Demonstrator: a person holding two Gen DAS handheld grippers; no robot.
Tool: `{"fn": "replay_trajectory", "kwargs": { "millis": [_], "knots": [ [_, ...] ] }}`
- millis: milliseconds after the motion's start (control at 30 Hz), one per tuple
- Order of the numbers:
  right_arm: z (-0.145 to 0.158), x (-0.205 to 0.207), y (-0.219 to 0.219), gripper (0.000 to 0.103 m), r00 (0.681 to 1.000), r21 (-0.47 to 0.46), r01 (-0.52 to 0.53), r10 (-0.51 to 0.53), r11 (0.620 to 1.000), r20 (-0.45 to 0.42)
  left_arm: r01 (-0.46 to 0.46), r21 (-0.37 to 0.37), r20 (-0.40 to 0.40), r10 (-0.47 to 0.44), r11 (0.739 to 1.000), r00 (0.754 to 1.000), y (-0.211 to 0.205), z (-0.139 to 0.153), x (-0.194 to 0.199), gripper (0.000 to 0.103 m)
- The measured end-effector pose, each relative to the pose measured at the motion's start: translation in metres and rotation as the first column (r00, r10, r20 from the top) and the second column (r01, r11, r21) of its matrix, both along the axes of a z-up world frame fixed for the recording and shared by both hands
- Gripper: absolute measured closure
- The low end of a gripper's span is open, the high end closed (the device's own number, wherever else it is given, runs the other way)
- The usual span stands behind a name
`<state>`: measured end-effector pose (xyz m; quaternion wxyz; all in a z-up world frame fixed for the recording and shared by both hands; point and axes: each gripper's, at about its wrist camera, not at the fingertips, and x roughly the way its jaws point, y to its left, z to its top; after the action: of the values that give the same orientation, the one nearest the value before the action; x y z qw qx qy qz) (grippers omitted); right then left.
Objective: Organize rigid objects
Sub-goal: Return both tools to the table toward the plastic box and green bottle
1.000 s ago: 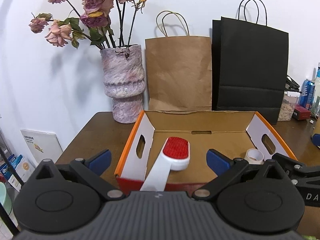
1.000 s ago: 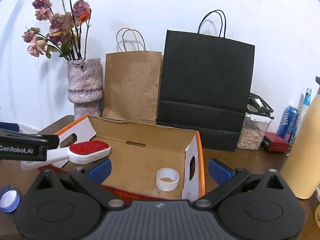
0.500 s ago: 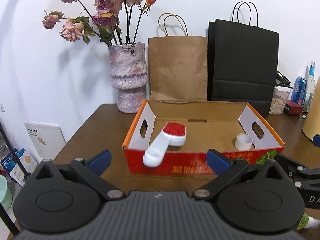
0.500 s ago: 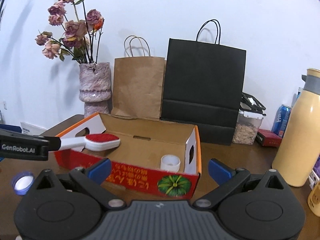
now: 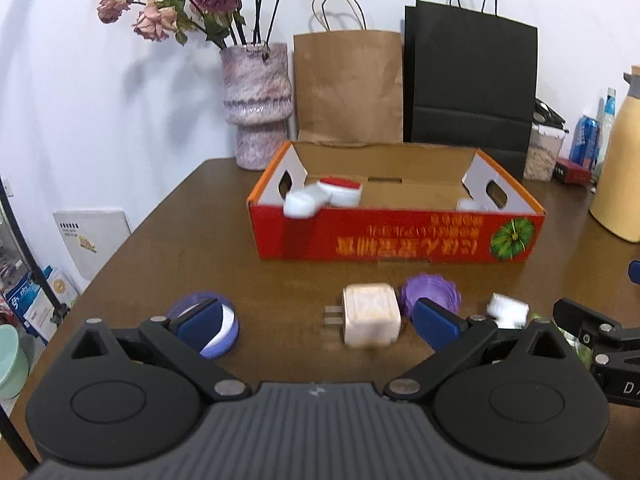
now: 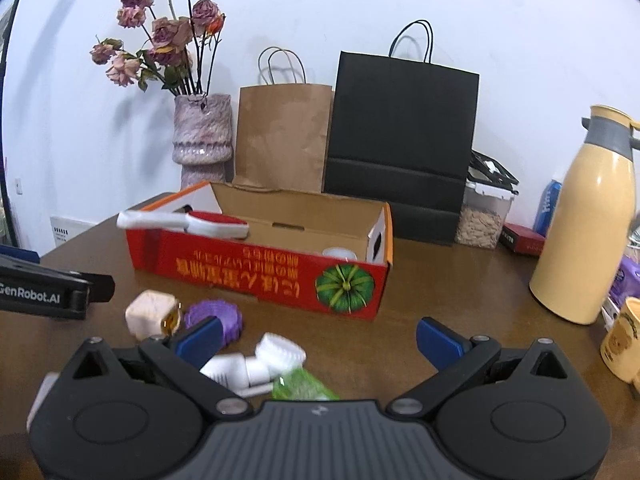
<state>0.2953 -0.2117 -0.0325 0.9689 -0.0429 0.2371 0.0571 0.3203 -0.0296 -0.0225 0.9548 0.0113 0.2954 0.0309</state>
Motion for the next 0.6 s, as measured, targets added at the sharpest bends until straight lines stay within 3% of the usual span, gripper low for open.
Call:
{"fn": "replay_trajectory", "kwargs": {
  "millis": [600],
  "knots": [
    [-0.023, -0.048, -0.032, 0.0, 0.999, 0.015, 0.02, -0.02, 1.0, -0.025, -0.039, 0.015, -0.052, 0.04, 0.999, 0.998, -0.045, -0.022, -0.049, 0.0]
  ]
}}
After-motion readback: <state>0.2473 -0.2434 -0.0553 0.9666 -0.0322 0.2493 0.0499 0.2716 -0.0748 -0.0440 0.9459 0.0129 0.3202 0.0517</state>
